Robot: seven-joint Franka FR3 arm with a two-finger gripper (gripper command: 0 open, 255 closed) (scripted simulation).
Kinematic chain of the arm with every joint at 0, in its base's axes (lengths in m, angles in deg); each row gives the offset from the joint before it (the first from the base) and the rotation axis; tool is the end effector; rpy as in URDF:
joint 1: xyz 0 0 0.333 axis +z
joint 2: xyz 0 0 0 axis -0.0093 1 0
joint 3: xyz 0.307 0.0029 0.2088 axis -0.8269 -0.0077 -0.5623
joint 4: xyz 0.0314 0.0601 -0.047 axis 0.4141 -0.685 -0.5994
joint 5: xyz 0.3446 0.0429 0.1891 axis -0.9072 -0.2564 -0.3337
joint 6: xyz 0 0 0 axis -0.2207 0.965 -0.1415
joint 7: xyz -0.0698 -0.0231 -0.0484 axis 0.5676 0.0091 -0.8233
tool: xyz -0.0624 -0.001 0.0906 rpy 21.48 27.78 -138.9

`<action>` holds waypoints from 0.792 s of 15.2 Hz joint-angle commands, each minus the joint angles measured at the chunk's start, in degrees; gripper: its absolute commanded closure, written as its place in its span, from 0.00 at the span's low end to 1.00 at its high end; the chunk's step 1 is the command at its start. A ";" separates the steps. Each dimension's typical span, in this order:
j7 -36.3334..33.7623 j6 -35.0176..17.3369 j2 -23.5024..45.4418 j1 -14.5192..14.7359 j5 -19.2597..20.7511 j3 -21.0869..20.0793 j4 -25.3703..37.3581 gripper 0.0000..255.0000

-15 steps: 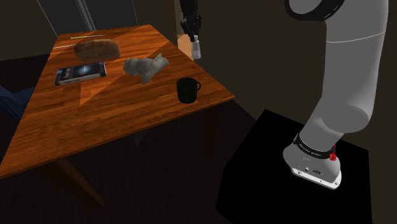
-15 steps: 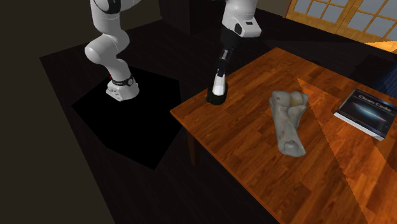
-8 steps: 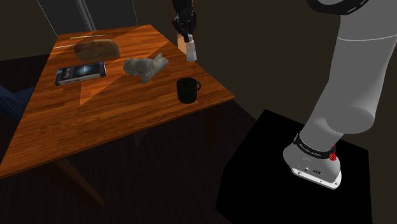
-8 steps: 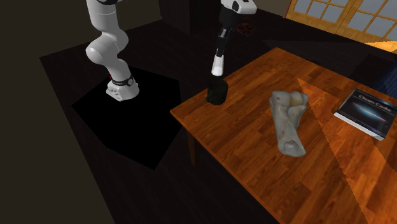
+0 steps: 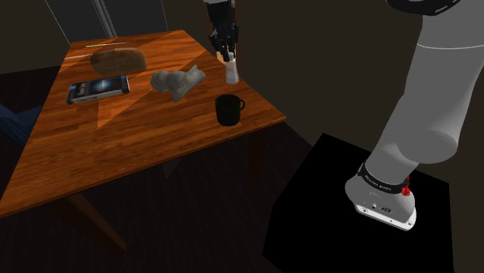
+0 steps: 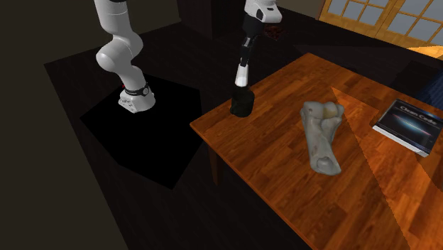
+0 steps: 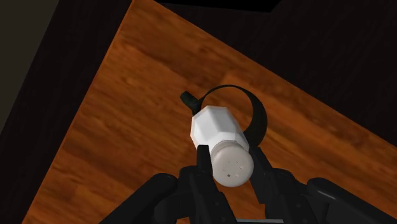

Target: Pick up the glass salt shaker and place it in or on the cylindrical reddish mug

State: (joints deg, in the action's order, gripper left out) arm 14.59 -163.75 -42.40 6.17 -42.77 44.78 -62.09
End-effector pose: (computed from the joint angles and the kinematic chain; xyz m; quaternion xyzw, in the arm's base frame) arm 0.6266 0.0794 0.6001 0.9965 0.0238 -0.0611 0.0512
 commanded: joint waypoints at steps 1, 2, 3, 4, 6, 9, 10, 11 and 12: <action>-0.12 -1.70 -0.36 -0.03 -0.01 0.00 -2.03 1.00; -0.18 -2.50 -0.45 -0.05 -0.01 0.01 -2.92 1.00; -0.24 -3.30 -0.52 -0.06 -0.01 0.01 -3.79 1.00; -0.30 -4.09 -0.57 -0.07 -0.01 0.01 -4.64 1.00; -0.42 -5.65 -0.64 -0.09 0.00 0.02 -6.27 1.00; -0.60 -7.95 -0.63 -0.12 0.02 0.03 -8.57 1.00; -0.65 -8.70 -0.60 -0.13 0.03 0.03 -9.30 1.00; -0.71 -9.45 -0.56 -0.14 0.04 0.03 -10.01 1.00; -0.77 -10.20 -0.50 -0.15 0.05 0.04 -10.70 1.00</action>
State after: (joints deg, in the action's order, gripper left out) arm 13.78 -173.08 -42.90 6.10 -42.74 44.77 -71.96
